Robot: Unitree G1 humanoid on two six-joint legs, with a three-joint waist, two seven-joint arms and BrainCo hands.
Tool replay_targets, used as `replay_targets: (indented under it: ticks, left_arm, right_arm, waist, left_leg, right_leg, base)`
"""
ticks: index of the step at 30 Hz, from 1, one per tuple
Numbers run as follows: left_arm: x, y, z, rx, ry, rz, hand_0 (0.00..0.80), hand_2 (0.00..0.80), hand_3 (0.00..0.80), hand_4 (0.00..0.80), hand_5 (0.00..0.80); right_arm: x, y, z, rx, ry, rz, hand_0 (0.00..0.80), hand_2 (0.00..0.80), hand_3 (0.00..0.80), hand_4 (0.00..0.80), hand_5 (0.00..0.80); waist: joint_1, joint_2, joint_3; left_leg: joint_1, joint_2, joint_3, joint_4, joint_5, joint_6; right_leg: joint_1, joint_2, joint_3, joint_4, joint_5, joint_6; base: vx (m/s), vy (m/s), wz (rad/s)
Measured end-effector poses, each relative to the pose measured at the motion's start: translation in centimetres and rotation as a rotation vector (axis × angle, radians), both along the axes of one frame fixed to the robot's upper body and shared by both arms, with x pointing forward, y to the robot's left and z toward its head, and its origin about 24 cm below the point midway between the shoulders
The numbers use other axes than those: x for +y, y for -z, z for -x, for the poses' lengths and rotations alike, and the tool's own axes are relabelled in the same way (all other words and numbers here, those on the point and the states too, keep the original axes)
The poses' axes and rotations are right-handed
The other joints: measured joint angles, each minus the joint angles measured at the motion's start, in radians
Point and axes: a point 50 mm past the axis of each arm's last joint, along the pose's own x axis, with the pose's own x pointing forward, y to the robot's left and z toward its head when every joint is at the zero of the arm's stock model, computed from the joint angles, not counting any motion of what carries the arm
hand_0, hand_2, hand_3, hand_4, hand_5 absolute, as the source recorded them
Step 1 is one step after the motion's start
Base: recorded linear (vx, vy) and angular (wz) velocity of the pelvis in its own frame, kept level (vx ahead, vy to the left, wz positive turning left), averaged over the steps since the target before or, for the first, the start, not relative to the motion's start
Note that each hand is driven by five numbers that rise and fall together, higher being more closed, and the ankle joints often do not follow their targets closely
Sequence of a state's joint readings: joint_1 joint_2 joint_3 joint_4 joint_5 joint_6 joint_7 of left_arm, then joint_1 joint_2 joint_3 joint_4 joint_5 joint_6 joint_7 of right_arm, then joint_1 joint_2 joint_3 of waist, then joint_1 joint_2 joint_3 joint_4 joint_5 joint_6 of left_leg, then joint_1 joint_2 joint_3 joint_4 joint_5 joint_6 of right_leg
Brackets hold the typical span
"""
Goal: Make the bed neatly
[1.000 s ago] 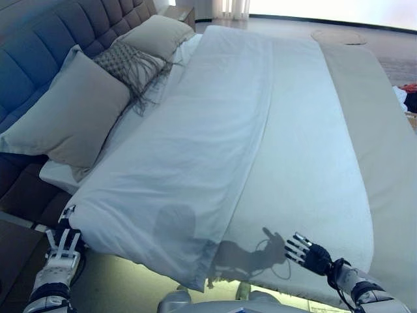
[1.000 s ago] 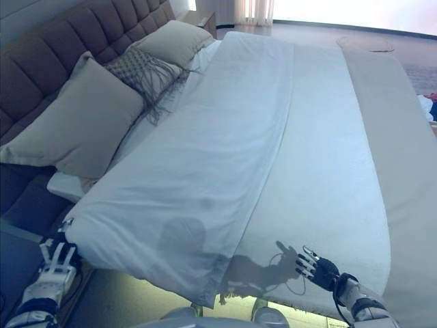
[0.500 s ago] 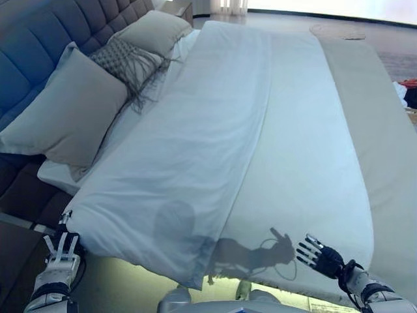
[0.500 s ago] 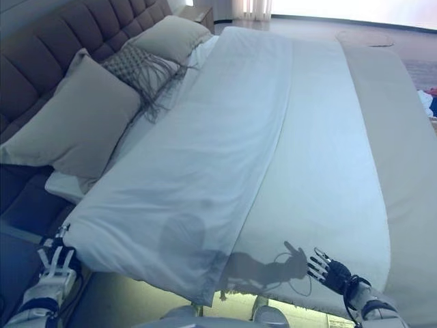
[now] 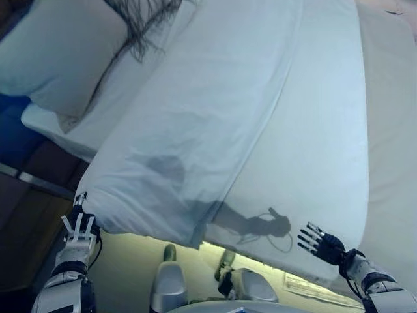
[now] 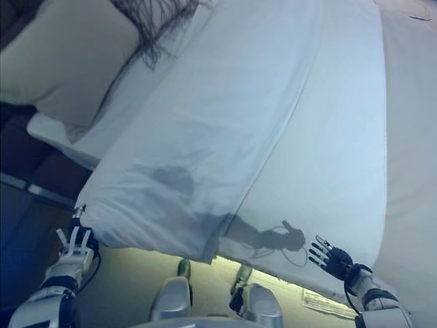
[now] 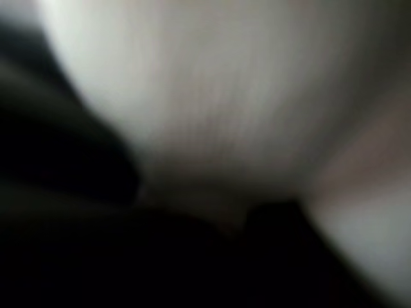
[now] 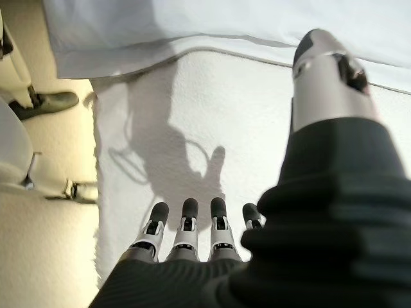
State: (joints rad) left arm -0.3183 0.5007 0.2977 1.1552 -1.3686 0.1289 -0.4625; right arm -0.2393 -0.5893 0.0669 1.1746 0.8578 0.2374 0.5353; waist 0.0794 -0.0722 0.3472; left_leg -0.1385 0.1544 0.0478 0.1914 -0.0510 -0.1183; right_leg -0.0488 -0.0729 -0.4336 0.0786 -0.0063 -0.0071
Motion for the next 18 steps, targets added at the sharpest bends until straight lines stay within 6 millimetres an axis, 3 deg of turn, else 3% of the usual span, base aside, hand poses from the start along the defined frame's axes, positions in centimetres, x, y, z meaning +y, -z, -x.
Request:
replay_targets:
  ticks: [5,7,8,9,18]
  left_arm:
    - [-1.2,-3.0,-2.7,-0.160,0.032,-0.046,0.800,0.800,0.800,0.800,0.800]
    - [-1.7,-3.1,-2.8,-0.201,0.082,-0.060,0.555,0.555,0.555,0.555,0.555]
    - [-2.1,-3.2,-2.9,-0.235,0.120,-0.067,0.376,0.376,0.376,0.376,0.376]
    - [-2.5,-3.1,-2.8,-0.248,0.140,-0.077,0.000,0.000,0.000,0.000,0.000]
    - [-0.3,-0.3,2.3,-0.176,0.083,-0.109,0.000,0.000,0.000,0.000,0.000]
  right_arm:
    - [1.1,-1.6,-2.9,-0.112,-0.025,-0.011,0.000,0.000,0.000,0.000,0.000]
    - [1.8,-1.9,-3.8,-0.132,-0.028,-0.024,0.000,0.000,0.000,0.000,0.000]
    - [2.3,-2.2,-4.5,-0.156,-0.029,-0.042,0.000,0.000,0.000,0.000,0.000]
    - [2.5,-2.4,-4.8,-0.172,-0.030,-0.049,0.000,0.000,0.000,0.000,0.000]
    - [2.6,-2.3,-4.8,-0.172,-0.028,-0.059,0.000,0.000,0.000,0.000,0.000]
  waist:
    - [0.046,-0.015,0.083]
    - [0.052,-0.016,0.105]
    - [0.054,-0.018,0.115]
    - [0.057,-0.018,0.116]
    - [0.083,-0.003,0.125]
  left_leg:
    - [-0.064,0.006,-0.022,0.091,-0.034,0.002]
    - [-0.069,0.003,-0.029,0.107,-0.039,0.003]
    - [-0.070,0.000,-0.030,0.116,-0.043,0.006]
    - [-0.078,-0.005,-0.030,0.118,-0.044,0.009]
    - [-0.078,-0.029,-0.021,0.134,-0.049,0.032]
  right_leg:
    - [-0.059,-0.019,0.000,0.118,-0.053,-0.003]
    - [-0.064,-0.026,-0.001,0.140,-0.061,-0.003]
    - [-0.067,-0.031,-0.001,0.147,-0.065,-0.002]
    - [-0.075,-0.037,0.000,0.155,-0.067,0.001]
    - [-0.080,-0.076,0.002,0.195,-0.084,0.021]
  base:
    - [-0.075,-0.005,0.12]
    - [-0.083,0.049,0.12]
    - [-0.081,0.070,0.06]
    - [-0.074,0.049,0.04]
    - [-0.001,0.019,0.05]
